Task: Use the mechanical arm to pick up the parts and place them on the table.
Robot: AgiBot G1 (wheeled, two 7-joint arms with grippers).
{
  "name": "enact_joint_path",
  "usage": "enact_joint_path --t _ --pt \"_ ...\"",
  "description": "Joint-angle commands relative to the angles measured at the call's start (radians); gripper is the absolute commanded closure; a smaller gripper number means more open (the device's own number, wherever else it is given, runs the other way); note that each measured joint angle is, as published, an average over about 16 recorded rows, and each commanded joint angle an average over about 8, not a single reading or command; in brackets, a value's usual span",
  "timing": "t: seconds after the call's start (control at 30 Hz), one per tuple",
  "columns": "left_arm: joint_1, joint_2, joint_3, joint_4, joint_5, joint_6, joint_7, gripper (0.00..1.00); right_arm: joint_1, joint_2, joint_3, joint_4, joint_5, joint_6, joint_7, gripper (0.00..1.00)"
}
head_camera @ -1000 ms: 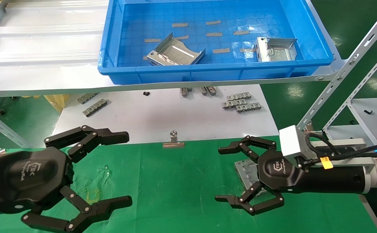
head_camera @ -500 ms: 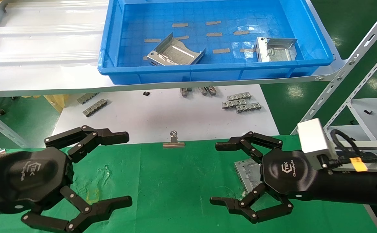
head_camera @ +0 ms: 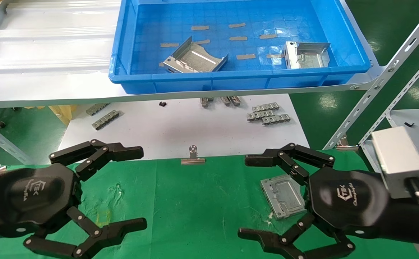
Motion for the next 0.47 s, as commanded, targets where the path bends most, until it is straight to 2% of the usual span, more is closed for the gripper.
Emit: enact_joint_path --t 0.03,0.23,0.47 --pt "0.0 0.0 0.0 0.0 0.0 0.0 0.0 0.0 -0.025 0.009 0.038 0.036 0.002 0.004 0.026 0.0" --pt "0.0 0.0 0.0 0.0 0.0 0.0 0.0 0.0 -0.076 0.029 0.117 0.109 0.006 0.01 0.075 0.0" --pt "0.0 0.0 0.0 0.0 0.0 0.0 0.0 0.0 -0.086 0.033 0.131 0.121 0.007 0.012 0.079 0.0"
